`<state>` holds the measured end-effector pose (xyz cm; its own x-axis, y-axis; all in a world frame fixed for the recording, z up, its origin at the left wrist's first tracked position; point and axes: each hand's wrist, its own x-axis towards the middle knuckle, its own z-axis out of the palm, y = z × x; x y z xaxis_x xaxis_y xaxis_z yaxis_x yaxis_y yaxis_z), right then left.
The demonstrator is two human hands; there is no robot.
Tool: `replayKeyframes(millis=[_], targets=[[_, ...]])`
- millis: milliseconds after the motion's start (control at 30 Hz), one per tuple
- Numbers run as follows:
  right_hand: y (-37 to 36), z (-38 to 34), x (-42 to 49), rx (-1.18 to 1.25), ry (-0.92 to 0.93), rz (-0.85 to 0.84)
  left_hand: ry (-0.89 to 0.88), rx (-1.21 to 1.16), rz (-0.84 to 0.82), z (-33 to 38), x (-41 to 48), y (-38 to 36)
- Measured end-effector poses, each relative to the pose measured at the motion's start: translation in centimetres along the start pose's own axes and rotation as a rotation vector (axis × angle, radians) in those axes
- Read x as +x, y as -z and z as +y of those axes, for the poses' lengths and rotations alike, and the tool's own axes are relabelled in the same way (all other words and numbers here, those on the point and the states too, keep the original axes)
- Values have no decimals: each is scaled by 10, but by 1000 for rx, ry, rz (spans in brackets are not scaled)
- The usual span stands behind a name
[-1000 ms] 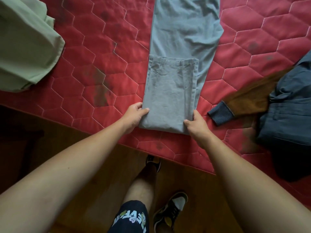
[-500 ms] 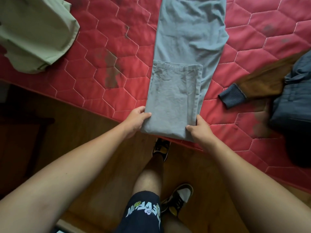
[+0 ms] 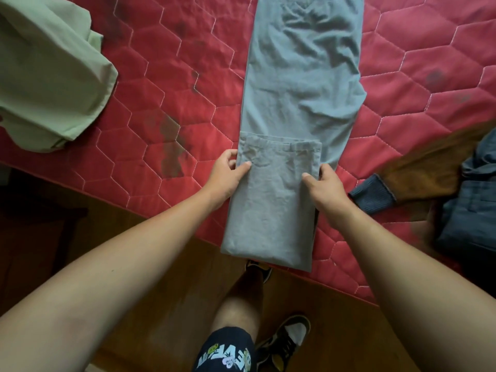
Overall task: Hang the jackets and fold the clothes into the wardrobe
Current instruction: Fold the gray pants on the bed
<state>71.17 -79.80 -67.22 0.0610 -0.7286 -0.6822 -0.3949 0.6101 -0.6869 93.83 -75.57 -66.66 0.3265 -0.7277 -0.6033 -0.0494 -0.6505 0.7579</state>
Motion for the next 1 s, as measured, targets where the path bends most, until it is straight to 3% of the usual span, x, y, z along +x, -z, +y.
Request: replayKeyframes(millis=[300, 533, 700, 1000], targets=[[10, -63, 56, 0, 142, 158, -144, 5, 53, 56, 69, -13], [38, -158, 143, 26, 256, 216, -280, -31, 74, 150, 167, -23], [44, -155, 171, 96, 107, 122, -120, 8, 18, 146, 195, -18], [50, -157, 191, -118, 48, 119, -148, 76, 45, 150, 212, -14]])
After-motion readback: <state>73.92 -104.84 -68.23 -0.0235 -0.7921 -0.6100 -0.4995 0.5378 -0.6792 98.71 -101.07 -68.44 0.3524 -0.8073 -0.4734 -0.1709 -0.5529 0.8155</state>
